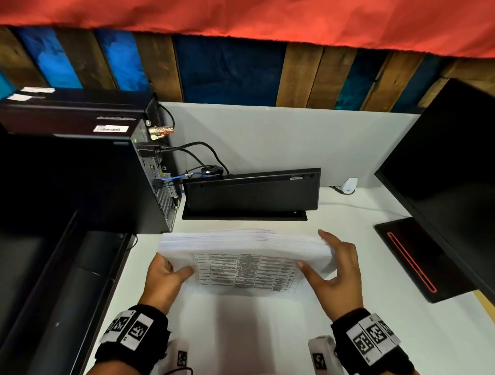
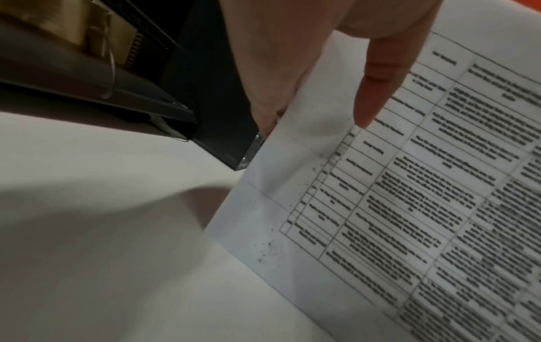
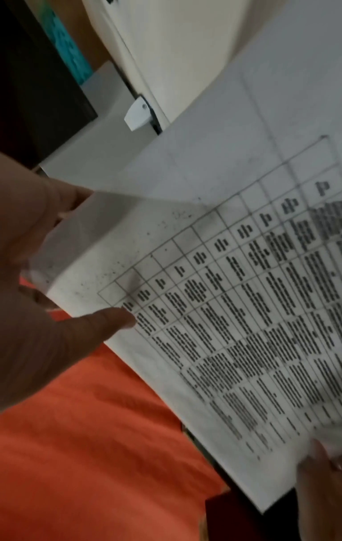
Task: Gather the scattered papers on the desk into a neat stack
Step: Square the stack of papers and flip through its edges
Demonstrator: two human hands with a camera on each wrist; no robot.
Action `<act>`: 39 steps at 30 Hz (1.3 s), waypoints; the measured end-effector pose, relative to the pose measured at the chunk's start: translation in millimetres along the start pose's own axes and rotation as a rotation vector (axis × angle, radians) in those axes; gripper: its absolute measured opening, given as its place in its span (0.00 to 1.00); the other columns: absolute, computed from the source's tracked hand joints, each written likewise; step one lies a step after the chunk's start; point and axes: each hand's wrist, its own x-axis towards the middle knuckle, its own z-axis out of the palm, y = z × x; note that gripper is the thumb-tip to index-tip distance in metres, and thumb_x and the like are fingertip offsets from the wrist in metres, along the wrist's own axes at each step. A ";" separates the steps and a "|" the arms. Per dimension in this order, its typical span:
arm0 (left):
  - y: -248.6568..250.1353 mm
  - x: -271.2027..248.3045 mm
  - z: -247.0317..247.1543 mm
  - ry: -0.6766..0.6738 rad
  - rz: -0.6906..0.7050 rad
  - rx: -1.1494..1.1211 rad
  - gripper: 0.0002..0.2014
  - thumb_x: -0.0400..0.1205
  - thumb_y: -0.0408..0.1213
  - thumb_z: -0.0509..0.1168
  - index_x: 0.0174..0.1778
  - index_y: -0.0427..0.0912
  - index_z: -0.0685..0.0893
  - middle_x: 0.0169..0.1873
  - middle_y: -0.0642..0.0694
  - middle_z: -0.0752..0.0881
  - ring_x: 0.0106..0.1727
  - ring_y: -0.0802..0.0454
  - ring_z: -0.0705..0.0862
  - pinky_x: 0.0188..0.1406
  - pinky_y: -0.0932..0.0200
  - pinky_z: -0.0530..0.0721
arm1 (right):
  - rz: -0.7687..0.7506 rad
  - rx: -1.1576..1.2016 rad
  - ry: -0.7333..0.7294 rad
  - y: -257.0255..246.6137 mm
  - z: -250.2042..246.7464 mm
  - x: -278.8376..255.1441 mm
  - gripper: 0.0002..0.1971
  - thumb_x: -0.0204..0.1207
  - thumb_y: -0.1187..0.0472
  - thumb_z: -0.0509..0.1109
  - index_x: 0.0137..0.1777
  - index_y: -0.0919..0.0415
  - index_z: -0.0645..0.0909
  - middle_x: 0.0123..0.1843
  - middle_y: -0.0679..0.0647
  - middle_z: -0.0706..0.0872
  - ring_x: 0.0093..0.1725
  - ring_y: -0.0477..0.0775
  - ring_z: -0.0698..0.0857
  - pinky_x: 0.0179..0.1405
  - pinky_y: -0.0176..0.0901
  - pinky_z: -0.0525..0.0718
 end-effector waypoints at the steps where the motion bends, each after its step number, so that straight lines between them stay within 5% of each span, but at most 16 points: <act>1: -1.2 0.1 -0.7 -0.009 0.001 0.006 0.17 0.72 0.13 0.69 0.49 0.38 0.81 0.37 0.45 0.88 0.33 0.51 0.84 0.30 0.62 0.79 | 0.023 0.006 0.013 -0.2 -0.6 0.2 0.37 0.61 0.60 0.84 0.65 0.33 0.72 0.57 0.47 0.75 0.58 0.30 0.74 0.56 0.16 0.72; 4: -5.3 2.1 -2.1 0.008 0.009 0.024 0.15 0.71 0.14 0.70 0.47 0.36 0.84 0.33 0.47 0.89 0.29 0.53 0.84 0.27 0.63 0.80 | 0.014 0.002 -0.015 -2.8 -0.2 0.4 0.36 0.58 0.60 0.85 0.64 0.35 0.74 0.59 0.48 0.74 0.60 0.28 0.73 0.57 0.13 0.70; 9: -3.4 -1.3 -0.4 -0.012 -0.014 -0.012 0.16 0.73 0.16 0.70 0.56 0.33 0.84 0.41 0.43 0.89 0.35 0.52 0.85 0.47 0.39 0.83 | 0.045 0.032 -0.002 2.0 -0.1 1.9 0.38 0.58 0.63 0.85 0.63 0.34 0.73 0.59 0.44 0.76 0.60 0.28 0.73 0.60 0.25 0.74; 13: -3.2 -4.3 0.4 0.012 -0.005 -0.051 0.15 0.75 0.21 0.71 0.56 0.35 0.86 0.45 0.45 0.91 0.44 0.49 0.87 0.49 0.56 0.84 | -0.044 -0.036 0.019 1.6 1.4 3.3 0.36 0.63 0.70 0.82 0.60 0.33 0.74 0.57 0.52 0.77 0.56 0.32 0.75 0.59 0.17 0.72; 16: -7.4 -6.3 5.2 0.007 0.018 -0.040 0.13 0.75 0.21 0.71 0.54 0.25 0.83 0.40 0.38 0.88 0.42 0.47 0.79 0.32 0.65 0.85 | 0.005 -0.037 0.055 3.5 1.3 2.1 0.36 0.65 0.70 0.80 0.60 0.30 0.71 0.57 0.49 0.74 0.56 0.25 0.74 0.60 0.33 0.79; 17: -7.3 -7.4 7.1 0.007 0.020 -0.035 0.11 0.75 0.21 0.71 0.52 0.23 0.82 0.37 0.38 0.87 0.42 0.46 0.80 0.28 0.71 0.82 | -0.012 -0.050 0.071 2.6 2.4 1.0 0.34 0.66 0.68 0.80 0.60 0.31 0.72 0.57 0.49 0.73 0.56 0.25 0.74 0.58 0.29 0.78; 20: -9.6 -4.9 11.8 -0.003 0.006 -0.058 0.19 0.74 0.22 0.72 0.61 0.30 0.82 0.50 0.40 0.90 0.50 0.44 0.89 0.42 0.60 0.85 | -0.090 -0.115 0.092 3.2 5.1 0.7 0.27 0.68 0.66 0.79 0.62 0.42 0.77 0.56 0.51 0.73 0.56 0.23 0.74 0.53 0.11 0.70; 22: -10.4 -3.1 16.3 -0.002 0.010 -0.083 0.20 0.76 0.22 0.70 0.64 0.34 0.81 0.55 0.41 0.90 0.54 0.45 0.88 0.51 0.57 0.86 | -0.020 -0.079 0.081 3.0 3.8 3.5 0.30 0.69 0.66 0.78 0.63 0.36 0.74 0.58 0.52 0.74 0.55 0.24 0.74 0.51 0.08 0.68; 25: -8.1 -4.4 23.6 0.021 0.033 -0.091 0.17 0.80 0.22 0.66 0.64 0.33 0.80 0.55 0.36 0.89 0.50 0.42 0.86 0.39 0.65 0.84 | -0.046 -0.074 0.064 -0.9 2.8 7.5 0.30 0.73 0.71 0.72 0.59 0.31 0.73 0.55 0.52 0.74 0.52 0.29 0.76 0.50 0.09 0.69; 28: -2.7 -5.0 22.2 0.070 0.029 -0.123 0.16 0.81 0.23 0.64 0.65 0.33 0.80 0.57 0.34 0.88 0.50 0.41 0.86 0.41 0.49 0.90 | -0.133 -0.102 0.094 -10.0 1.9 8.7 0.25 0.76 0.74 0.68 0.60 0.40 0.79 0.51 0.51 0.73 0.51 0.26 0.77 0.51 0.10 0.71; 31: 4.1 -3.1 16.6 0.058 0.028 -0.124 0.15 0.81 0.26 0.66 0.64 0.36 0.81 0.56 0.38 0.89 0.57 0.40 0.88 0.58 0.34 0.84 | -0.133 -0.063 0.165 -12.0 -1.2 9.2 0.25 0.76 0.75 0.69 0.62 0.44 0.79 0.52 0.52 0.73 0.50 0.26 0.77 0.51 0.11 0.71; 35: 4.1 -2.0 10.8 0.028 0.056 -0.065 0.19 0.76 0.24 0.70 0.63 0.39 0.79 0.55 0.39 0.89 0.57 0.40 0.88 0.46 0.43 0.85 | 0.104 0.046 0.105 -1.1 -0.1 4.7 0.36 0.68 0.66 0.79 0.74 0.43 0.69 0.60 0.48 0.71 0.57 0.25 0.74 0.54 0.22 0.76; 39: 1.4 -3.4 8.7 0.011 -0.003 -0.043 0.21 0.75 0.19 0.70 0.64 0.33 0.78 0.56 0.36 0.88 0.49 0.47 0.87 0.59 0.31 0.79 | 0.403 0.341 0.104 20.1 4.9 4.1 0.49 0.63 0.66 0.83 0.78 0.40 0.58 0.58 0.52 0.83 0.58 0.49 0.85 0.60 0.45 0.81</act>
